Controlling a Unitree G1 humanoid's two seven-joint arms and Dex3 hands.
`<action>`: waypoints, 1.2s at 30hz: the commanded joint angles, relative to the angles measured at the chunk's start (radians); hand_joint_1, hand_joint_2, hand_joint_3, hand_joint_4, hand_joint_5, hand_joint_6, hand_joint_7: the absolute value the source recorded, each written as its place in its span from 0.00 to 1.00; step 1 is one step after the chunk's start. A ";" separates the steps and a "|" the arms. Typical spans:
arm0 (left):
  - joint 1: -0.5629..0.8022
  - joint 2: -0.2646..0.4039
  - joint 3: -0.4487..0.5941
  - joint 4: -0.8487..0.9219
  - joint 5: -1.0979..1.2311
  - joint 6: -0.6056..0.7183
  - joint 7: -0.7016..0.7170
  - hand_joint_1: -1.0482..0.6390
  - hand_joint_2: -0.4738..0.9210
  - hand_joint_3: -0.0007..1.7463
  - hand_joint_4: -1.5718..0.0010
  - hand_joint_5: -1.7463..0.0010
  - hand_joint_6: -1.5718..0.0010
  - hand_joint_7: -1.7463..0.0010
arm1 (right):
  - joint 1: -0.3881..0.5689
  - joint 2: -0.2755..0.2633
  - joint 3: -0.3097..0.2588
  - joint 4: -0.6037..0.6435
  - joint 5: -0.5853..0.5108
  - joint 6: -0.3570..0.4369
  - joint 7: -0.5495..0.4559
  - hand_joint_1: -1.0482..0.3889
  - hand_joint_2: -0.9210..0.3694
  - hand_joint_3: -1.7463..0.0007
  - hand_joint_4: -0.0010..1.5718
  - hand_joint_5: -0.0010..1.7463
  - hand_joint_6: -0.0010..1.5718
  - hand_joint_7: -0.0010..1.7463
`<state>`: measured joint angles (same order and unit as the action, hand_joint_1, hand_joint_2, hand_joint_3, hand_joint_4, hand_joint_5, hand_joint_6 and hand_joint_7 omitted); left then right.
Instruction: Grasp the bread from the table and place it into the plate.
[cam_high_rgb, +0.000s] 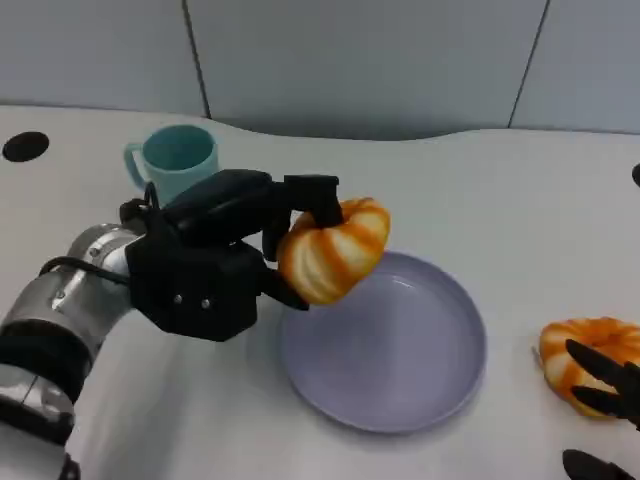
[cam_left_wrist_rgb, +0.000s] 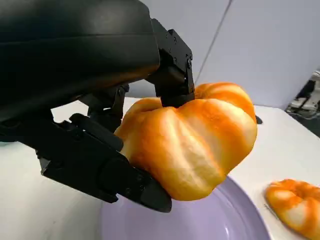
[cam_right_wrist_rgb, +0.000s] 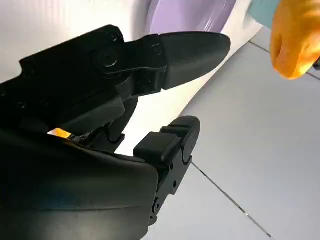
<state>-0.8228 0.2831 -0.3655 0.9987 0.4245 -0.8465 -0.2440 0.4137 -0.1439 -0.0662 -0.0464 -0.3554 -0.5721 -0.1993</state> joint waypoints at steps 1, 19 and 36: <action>-0.061 -0.049 -0.046 0.056 0.063 0.026 0.028 0.57 0.99 0.03 0.51 0.00 0.67 0.00 | 0.006 -0.010 -0.014 -0.001 0.018 -0.002 0.001 0.50 0.00 0.82 0.55 0.09 0.40 0.00; -0.209 -0.164 -0.271 0.259 0.346 0.136 0.254 0.48 0.98 0.02 0.60 0.00 0.74 0.00 | 0.007 0.007 -0.004 -0.015 -0.006 0.009 -0.012 0.50 0.00 0.82 0.54 0.10 0.40 0.00; -0.297 -0.153 -0.310 0.275 0.347 0.097 -0.016 0.24 0.99 0.01 0.91 0.87 0.76 1.00 | 0.009 0.013 -0.004 -0.025 -0.018 0.012 -0.017 0.50 0.00 0.81 0.54 0.12 0.40 0.00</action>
<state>-1.0877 0.1226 -0.6747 1.2669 0.7782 -0.7445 -0.2254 0.4180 -0.1265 -0.0618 -0.0592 -0.3824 -0.5629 -0.2099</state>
